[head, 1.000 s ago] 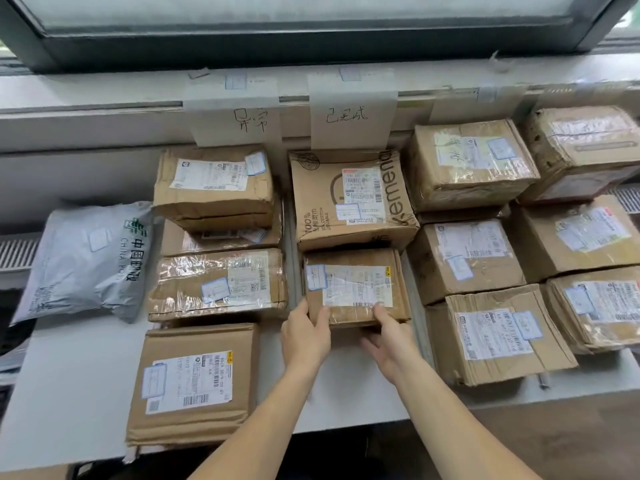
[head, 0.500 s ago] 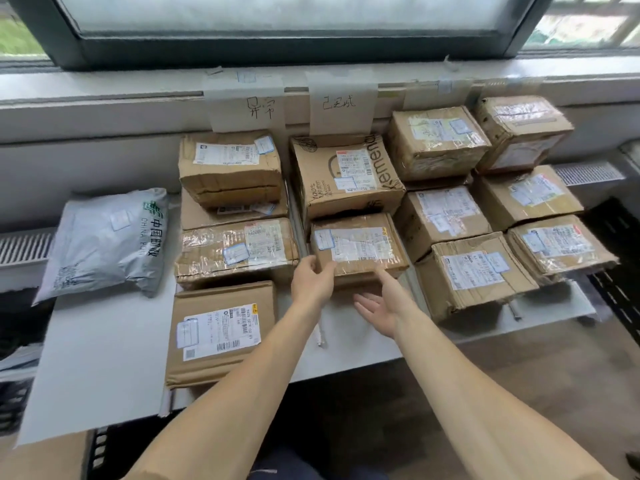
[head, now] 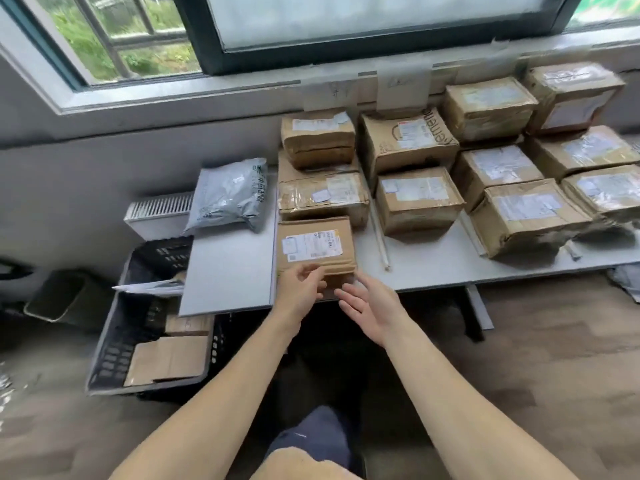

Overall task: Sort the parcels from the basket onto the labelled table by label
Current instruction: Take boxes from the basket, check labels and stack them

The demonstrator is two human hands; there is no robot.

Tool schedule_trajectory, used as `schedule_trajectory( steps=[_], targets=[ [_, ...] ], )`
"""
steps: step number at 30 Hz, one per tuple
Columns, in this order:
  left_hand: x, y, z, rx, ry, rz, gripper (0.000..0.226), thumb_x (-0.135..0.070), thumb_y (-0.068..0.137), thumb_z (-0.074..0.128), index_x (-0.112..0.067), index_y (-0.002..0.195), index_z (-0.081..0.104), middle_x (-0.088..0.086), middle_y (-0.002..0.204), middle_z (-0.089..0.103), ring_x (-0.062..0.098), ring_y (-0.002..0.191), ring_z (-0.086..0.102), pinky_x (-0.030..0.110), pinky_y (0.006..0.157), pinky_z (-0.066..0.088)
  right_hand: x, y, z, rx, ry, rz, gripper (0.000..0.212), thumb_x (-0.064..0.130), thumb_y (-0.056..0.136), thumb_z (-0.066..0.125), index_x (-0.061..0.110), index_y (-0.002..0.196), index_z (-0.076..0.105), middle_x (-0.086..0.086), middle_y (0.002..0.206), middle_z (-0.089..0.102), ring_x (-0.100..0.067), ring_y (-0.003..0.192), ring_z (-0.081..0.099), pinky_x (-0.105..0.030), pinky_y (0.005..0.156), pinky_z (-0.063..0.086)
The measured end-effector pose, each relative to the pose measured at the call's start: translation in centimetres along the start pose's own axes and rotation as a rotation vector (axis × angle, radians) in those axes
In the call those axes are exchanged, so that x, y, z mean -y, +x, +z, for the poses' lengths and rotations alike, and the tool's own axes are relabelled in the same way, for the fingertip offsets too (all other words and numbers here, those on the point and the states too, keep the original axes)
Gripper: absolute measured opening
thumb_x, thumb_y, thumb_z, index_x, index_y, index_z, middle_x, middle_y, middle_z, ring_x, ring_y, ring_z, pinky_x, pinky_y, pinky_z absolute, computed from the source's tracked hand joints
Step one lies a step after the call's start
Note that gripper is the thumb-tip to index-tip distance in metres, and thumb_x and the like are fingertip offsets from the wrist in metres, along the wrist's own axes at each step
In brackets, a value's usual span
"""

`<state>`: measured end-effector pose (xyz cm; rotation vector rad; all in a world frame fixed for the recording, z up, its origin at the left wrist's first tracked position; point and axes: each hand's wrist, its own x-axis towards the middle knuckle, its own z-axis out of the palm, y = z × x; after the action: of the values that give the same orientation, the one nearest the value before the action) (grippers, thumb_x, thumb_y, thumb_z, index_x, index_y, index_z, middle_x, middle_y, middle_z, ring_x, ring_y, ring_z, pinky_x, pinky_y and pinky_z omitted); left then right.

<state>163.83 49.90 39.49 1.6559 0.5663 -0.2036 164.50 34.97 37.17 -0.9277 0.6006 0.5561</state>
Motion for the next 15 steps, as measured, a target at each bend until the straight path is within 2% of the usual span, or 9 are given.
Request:
schedule_trajectory(
  steps=[2, 5, 7, 11, 15],
  targets=[
    [1.4, -1.6, -3.0, -0.028, 0.015, 0.002, 0.018, -0.019, 0.103, 0.06, -0.016, 0.119, 0.066, 0.003, 0.109, 0.072, 0.017, 0.099, 0.073, 0.032, 0.082, 0.061, -2.7, -1.1, 1.7, 0.045, -0.037, 0.007, 0.047, 0.029, 0.103, 0.062, 0.013, 0.145, 0.049, -0.02, 0.143, 0.054, -0.029, 0.118, 0.066, -0.042, 0.104, 0.053],
    [3.6, -3.6, -7.4, -0.081, -0.016, -0.029, 0.022, -0.02, 0.103, 0.06, -0.013, 0.123, 0.066, 0.003, 0.108, 0.072, 0.017, 0.098, 0.074, 0.027, 0.075, 0.058, -5.9, -2.8, 4.9, 0.097, -0.078, 0.021, 0.041, 0.026, 0.102, 0.063, 0.013, 0.139, 0.052, -0.02, 0.139, 0.058, -0.029, 0.116, 0.067, -0.041, 0.099, 0.053],
    [5.0, -4.6, -10.4, -0.104, -0.048, -0.045, 0.023, -0.018, 0.104, 0.059, -0.011, 0.125, 0.064, 0.004, 0.108, 0.072, 0.018, 0.097, 0.073, 0.028, 0.076, 0.058, -8.3, -3.5, 7.1, 0.125, -0.1, 0.029, 0.031, 0.025, 0.103, 0.063, 0.013, 0.131, 0.057, -0.019, 0.136, 0.061, -0.03, 0.115, 0.068, -0.04, 0.097, 0.054],
    [7.7, -5.8, -17.0, -0.157, -0.114, -0.08, 0.023, -0.015, 0.104, 0.058, -0.008, 0.126, 0.063, 0.005, 0.105, 0.071, 0.019, 0.093, 0.072, 0.032, 0.078, 0.057, -13.4, -4.3, 11.7, 0.154, -0.18, 0.066, 0.038, 0.023, 0.103, 0.061, 0.01, 0.138, 0.054, -0.02, 0.136, 0.061, -0.031, 0.116, 0.068, -0.041, 0.098, 0.054],
    [10.8, -6.1, -24.8, -0.192, -0.16, -0.104, 0.027, -0.016, 0.103, 0.059, -0.007, 0.128, 0.062, 0.006, 0.106, 0.071, 0.017, 0.09, 0.071, 0.027, 0.068, 0.053, -18.6, -4.7, 17.6, 0.147, -0.234, 0.102, 0.021, 0.021, 0.104, 0.059, 0.015, 0.124, 0.057, -0.02, 0.132, 0.062, -0.032, 0.115, 0.068, -0.04, 0.099, 0.053]
  ],
)
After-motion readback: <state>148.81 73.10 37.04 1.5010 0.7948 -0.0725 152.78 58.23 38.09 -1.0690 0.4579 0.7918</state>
